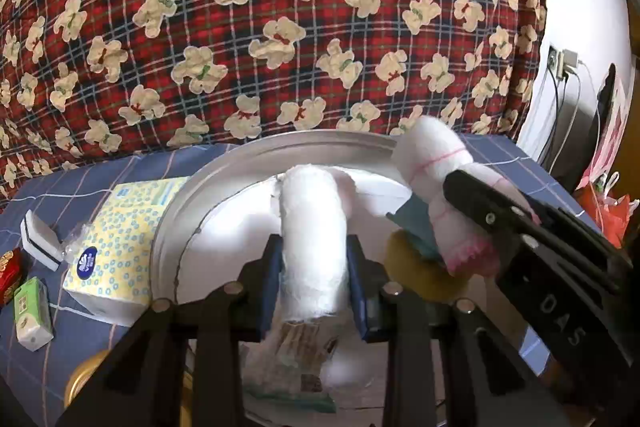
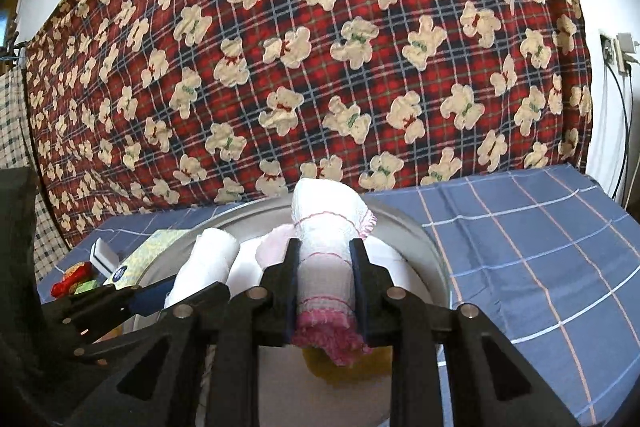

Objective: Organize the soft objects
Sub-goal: 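Carry both rolls over the basin and open both tools to drop them, then move both tools back to the table toward the red pouch and green tissue pack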

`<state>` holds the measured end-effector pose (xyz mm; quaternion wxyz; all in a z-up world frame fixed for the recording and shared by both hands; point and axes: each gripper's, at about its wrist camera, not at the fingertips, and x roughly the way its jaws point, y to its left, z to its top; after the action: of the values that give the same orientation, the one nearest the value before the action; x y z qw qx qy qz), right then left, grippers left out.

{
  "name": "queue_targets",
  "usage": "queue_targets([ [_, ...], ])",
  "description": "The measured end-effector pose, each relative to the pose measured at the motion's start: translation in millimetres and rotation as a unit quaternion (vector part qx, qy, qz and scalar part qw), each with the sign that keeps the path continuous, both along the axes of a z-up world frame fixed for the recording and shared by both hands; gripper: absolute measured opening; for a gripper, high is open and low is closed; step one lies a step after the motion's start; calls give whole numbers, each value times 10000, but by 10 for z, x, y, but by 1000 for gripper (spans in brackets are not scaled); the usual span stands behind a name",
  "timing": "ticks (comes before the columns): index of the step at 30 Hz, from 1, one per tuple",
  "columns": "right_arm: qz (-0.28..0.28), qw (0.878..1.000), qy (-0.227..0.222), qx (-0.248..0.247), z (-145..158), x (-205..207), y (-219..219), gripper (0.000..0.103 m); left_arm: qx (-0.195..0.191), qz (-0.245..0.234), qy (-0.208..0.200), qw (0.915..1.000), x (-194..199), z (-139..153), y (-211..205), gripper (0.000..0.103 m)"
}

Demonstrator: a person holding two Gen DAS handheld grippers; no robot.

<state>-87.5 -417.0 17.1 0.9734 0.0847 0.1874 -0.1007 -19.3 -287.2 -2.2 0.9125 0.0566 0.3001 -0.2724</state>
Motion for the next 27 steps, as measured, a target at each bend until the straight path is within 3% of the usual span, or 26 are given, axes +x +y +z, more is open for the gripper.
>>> queue_targets([
  [2, 36, 9999, 71, 65, -17, 11, 3, 41, 35, 5, 5, 10000, 1, -17, -6, 30],
  [4, 86, 9998, 118, 148, -27, 23, 3, 67, 21, -9, 21, 10000, -9, -26, -3, 34],
  [5, 110, 9996, 149, 196, -33, 31, -1, 71, -6, -19, 15, 10000, -23, -21, 3, 38],
  [7, 118, 9994, 88, 305, -28, 13, -16, 73, -71, -11, -49, 10000, -56, 3, 18, 78],
  [10, 230, 9978, -335, 531, 38, -105, -61, 74, -189, 156, -447, 9987, -160, 90, 66, 99],
  [14, 55, 9957, -683, 629, 107, -198, -127, 79, -191, -47, -874, 9960, -289, 167, 42, 103],
  [20, -410, 9949, -704, 598, 96, -221, -219, 79, -2, -325, -1185, 9924, -438, 145, -11, 103],
  [27, -875, 9914, -952, 176, 113, -313, -189, 79, -17, -270, -1441, 9892, -550, 170, 73, 103],
])
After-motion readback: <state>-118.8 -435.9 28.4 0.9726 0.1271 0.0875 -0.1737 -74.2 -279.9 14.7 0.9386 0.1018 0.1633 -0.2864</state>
